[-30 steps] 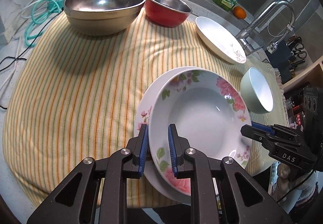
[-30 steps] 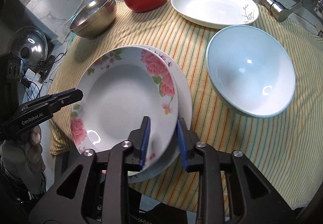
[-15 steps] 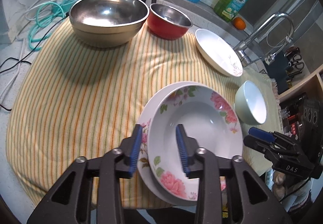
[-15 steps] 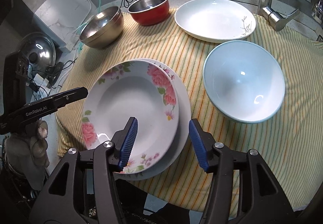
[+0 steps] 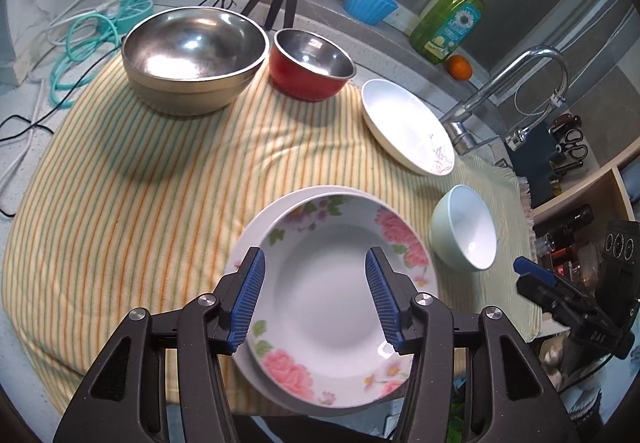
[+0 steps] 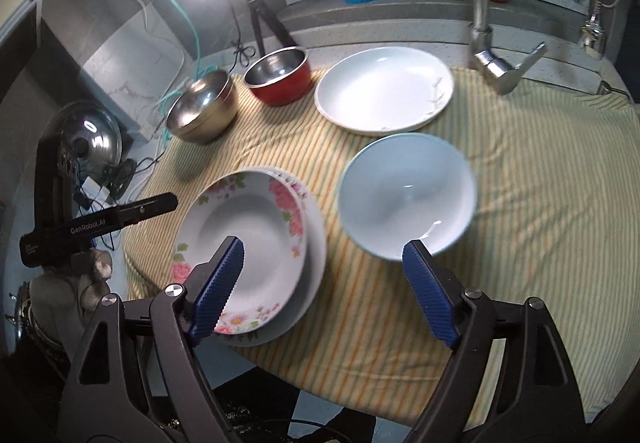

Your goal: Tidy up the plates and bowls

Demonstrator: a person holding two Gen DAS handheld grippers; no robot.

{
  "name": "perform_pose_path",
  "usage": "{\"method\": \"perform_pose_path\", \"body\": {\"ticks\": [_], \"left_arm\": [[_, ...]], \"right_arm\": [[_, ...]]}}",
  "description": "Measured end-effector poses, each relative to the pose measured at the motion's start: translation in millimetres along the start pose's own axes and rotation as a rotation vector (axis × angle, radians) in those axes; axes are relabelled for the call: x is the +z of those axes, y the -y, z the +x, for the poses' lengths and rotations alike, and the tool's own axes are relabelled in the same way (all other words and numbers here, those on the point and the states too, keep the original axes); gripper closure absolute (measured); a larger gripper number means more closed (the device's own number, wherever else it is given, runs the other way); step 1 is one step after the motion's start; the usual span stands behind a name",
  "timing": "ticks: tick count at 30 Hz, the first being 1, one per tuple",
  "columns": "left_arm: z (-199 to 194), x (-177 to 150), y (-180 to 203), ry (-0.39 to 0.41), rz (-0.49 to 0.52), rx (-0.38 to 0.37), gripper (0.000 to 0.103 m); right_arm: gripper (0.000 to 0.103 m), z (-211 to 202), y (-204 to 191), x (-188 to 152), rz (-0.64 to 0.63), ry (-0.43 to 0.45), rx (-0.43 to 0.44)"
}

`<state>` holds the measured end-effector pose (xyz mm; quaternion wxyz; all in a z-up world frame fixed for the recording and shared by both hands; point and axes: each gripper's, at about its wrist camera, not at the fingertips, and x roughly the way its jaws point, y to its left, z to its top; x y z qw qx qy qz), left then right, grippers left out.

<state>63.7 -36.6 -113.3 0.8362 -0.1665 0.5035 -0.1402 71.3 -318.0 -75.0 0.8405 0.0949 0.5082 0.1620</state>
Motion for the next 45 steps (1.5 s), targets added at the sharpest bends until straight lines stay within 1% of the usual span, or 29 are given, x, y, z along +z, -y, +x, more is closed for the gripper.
{"method": "perform_pose_path", "body": {"ticks": [8,15,21,25,27,31,34,36,37,38,39,44,45], "left_arm": [[0.7,10.0,20.8,0.034,0.011,-0.019,0.052],[9.9,30.9,42.4,0.048,0.056,-0.033,0.052],[25.3,52.9,57.4,0.043,0.101,-0.039,0.052],[43.7,69.5,65.2,0.025,0.116,-0.049,0.052],[51.2,75.0,68.0,0.017,0.125,-0.052,0.054],[76.8,91.0,73.4,-0.013,0.131,-0.045,0.055],[91.4,99.3,74.5,-0.029,0.131,-0.039,0.059],[101.5,104.7,74.3,-0.045,0.124,-0.042,0.061],[107.5,107.8,74.0,-0.054,0.122,-0.042,0.062],[112.0,109.6,73.6,-0.060,0.119,-0.041,0.065],[116.0,112.0,73.3,-0.067,0.116,-0.042,0.067],[134.8,120.7,69.4,-0.090,0.099,-0.038,0.071],[137.2,121.8,68.5,-0.092,0.095,-0.039,0.072]], "right_arm": [[0.019,-25.7,43.6,12.6,0.056,0.065,-0.047],[0.019,-40.9,75.5,31.6,0.113,0.129,-0.050],[0.019,-30.8,97.5,54.5,0.144,0.142,-0.053],[0.019,-15.8,107.0,70.9,0.153,0.136,-0.057],[0.019,-6.5,111.4,79.8,0.151,0.132,-0.064],[0.025,15.5,120.7,97.6,0.147,0.107,-0.066],[0.027,30.7,124.2,107.0,0.131,0.089,-0.061],[0.033,42.1,128.7,112.7,0.131,0.075,-0.057],[0.039,47.4,130.3,115.1,0.131,0.066,-0.054],[0.044,54.2,132.7,117.8,0.131,0.053,-0.053],[0.045,60.1,134.8,120.2,0.131,0.043,-0.054],[0.056,83.6,141.9,126.3,0.126,0.005,-0.045],[0.057,87.9,142.7,128.1,0.122,-0.002,-0.041]]}}
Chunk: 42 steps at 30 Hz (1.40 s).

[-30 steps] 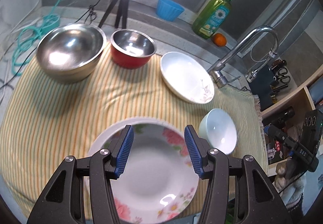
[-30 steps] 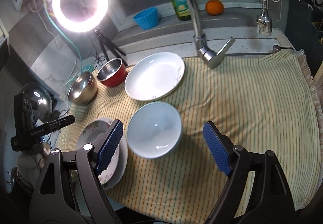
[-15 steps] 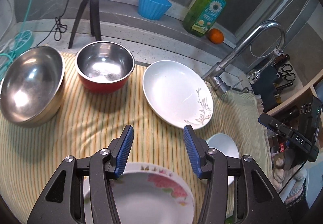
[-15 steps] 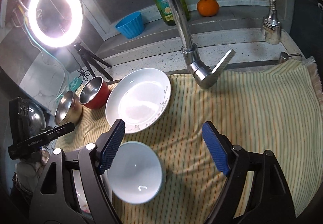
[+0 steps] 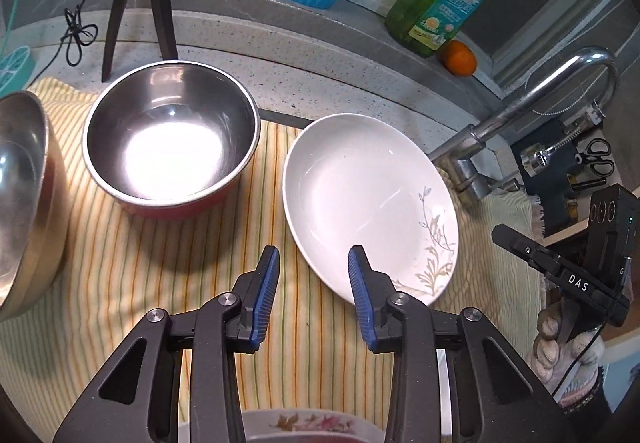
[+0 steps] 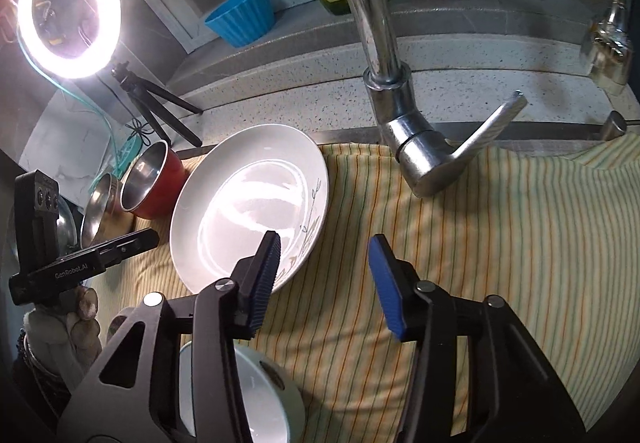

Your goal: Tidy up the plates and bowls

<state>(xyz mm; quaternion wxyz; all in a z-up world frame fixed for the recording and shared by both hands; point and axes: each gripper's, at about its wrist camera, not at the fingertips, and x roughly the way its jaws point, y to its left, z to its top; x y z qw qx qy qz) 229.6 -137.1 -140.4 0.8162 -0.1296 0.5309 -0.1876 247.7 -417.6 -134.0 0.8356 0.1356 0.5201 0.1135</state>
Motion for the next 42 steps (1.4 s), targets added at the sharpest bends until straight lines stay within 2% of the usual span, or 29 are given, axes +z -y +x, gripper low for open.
{"method": "perform_pose_path", "body": {"ticks": [3,7,14,15,17,24,26,30,42], "left_arm": [[6.5,3.4,-2.9,-0.005,-0.007,0.003,0.077],[14.9,7.5,-8.1,-0.018,-0.023,0.007,0.077],[23.7,14.6,-13.9,-0.026,-0.033,0.012,0.079],[24.5,14.9,-14.7,-0.027,-0.033,0.012,0.081],[26.6,15.8,-15.2,-0.030,-0.031,0.012,0.082],[34.6,20.0,-13.6,-0.043,-0.027,0.008,0.084],[35.8,20.7,-13.1,-0.046,-0.023,0.007,0.086],[37.2,22.1,-12.3,-0.050,-0.011,0.004,0.087],[35.2,20.5,-13.6,-0.051,-0.013,0.001,0.087]], "right_arm": [[0.061,10.7,-0.8,4.6,-0.013,-0.015,0.004],[0.067,22.9,-4.4,11.7,-0.034,-0.033,0.003],[0.069,40.7,-5.2,20.6,-0.045,-0.060,-0.008],[0.069,43.2,-5.5,21.7,-0.046,-0.063,-0.010],[0.074,46.1,-5.1,23.3,-0.048,-0.068,-0.007],[0.077,57.9,-7.5,27.0,-0.054,-0.087,-0.013],[0.087,60.8,-7.3,27.2,-0.053,-0.094,-0.015],[0.091,66.2,-9.1,28.2,-0.050,-0.105,-0.006],[0.092,66.7,-19.3,26.2,-0.079,-0.103,-0.022]]}}
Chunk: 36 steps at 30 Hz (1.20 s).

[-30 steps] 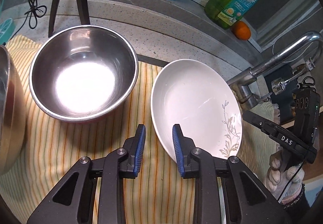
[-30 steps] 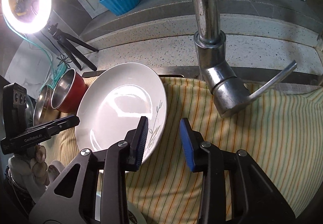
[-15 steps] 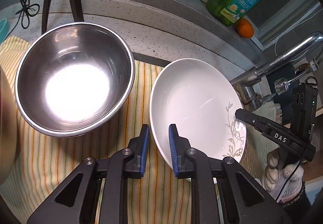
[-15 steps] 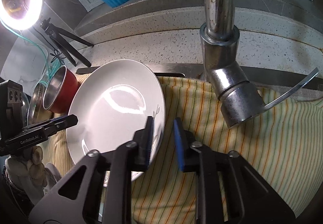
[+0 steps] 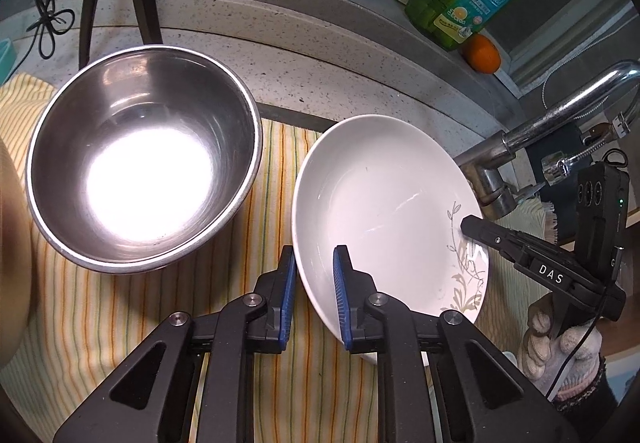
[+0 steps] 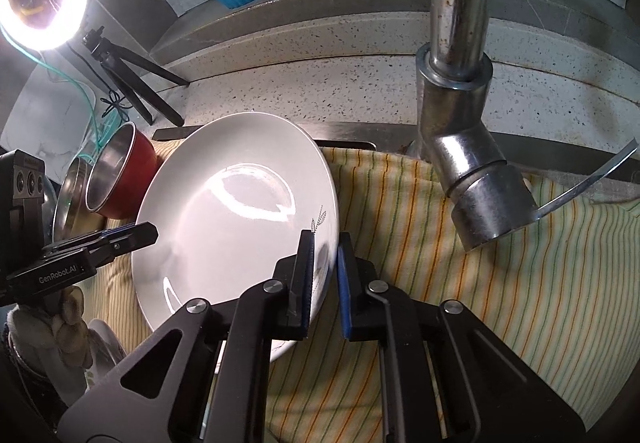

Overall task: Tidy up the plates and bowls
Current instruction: 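Lift the white oval plate off the cloth with the left tool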

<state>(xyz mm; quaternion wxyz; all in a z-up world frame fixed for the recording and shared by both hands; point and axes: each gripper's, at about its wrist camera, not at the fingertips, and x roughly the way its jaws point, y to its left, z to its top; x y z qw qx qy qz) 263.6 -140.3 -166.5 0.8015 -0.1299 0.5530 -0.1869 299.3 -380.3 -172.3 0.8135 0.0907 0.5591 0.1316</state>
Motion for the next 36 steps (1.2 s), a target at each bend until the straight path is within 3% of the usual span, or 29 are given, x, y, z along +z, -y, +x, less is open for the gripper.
{"method": "perform_pose_path", "body": {"ticks": [21,36], "left_arm": [[-47.8,-11.0,-1.1,0.083,0.011,-0.014,0.087],[-105.4,-49.4,-15.0,0.144,-0.016,-0.009,0.087]], "right_arm": [[0.092,-51.6,-31.4,-12.5,-0.043,0.079,0.017],[0.092,-85.7,-81.8,-47.8,-0.111,0.097,0.070]]}}
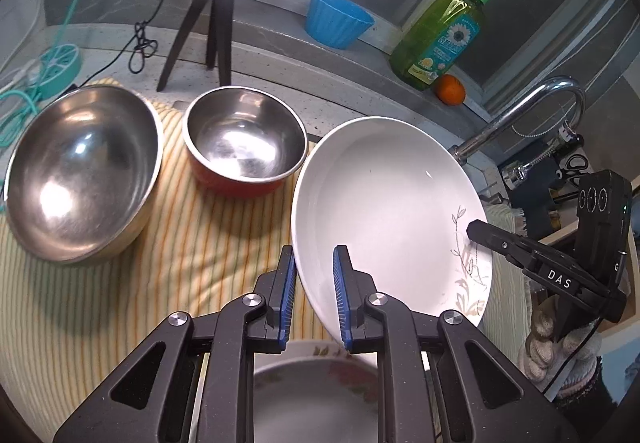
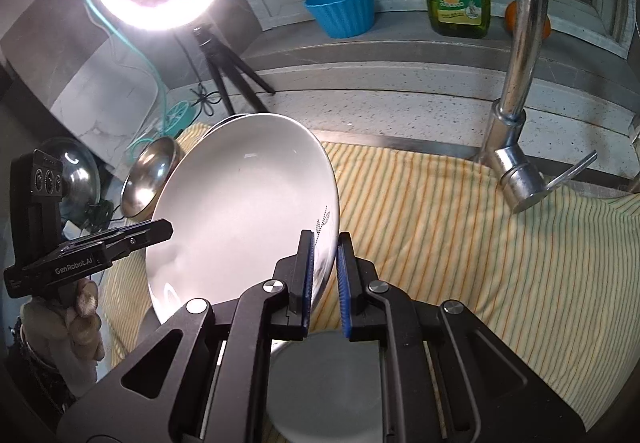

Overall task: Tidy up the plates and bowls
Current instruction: 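Lift the white oval plate off the cloth with the left tool, then carry the white oval plate with the left tool and lower it onto the pink plates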

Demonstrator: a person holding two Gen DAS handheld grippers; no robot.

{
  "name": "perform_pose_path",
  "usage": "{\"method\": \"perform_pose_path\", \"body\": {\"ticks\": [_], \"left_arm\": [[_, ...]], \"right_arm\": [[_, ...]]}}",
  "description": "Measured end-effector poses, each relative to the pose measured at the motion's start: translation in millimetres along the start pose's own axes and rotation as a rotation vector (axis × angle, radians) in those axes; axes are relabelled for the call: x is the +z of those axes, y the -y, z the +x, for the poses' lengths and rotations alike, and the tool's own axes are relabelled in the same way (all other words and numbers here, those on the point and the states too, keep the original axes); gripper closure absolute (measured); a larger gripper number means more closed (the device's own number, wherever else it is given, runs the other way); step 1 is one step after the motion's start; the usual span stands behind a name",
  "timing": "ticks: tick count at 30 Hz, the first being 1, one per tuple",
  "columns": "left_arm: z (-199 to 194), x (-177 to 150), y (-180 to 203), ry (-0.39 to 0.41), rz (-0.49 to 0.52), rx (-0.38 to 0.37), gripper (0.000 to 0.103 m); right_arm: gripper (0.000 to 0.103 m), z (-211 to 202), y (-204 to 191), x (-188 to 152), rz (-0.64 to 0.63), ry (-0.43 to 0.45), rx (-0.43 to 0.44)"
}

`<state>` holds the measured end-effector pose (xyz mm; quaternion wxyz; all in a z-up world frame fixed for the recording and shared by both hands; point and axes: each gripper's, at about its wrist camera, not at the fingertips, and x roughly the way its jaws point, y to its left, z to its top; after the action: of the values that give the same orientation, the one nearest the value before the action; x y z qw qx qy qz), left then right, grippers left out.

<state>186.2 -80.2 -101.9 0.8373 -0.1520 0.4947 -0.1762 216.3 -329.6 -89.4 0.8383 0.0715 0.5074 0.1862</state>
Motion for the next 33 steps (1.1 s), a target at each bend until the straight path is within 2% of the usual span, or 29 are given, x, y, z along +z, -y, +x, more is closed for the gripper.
{"method": "perform_pose_path", "body": {"ticks": [16,33], "left_arm": [[-49.1,-54.7,-27.7,0.010,-0.055,0.031,0.087],[-62.4,-109.2,-54.9,-0.028,-0.119,0.045,0.087]], "right_arm": [[0.092,-13.6,-50.3,-65.6,-0.042,-0.064,0.068],[0.091,3.0,-78.1,-119.1,-0.045,-0.155,0.082]]}}
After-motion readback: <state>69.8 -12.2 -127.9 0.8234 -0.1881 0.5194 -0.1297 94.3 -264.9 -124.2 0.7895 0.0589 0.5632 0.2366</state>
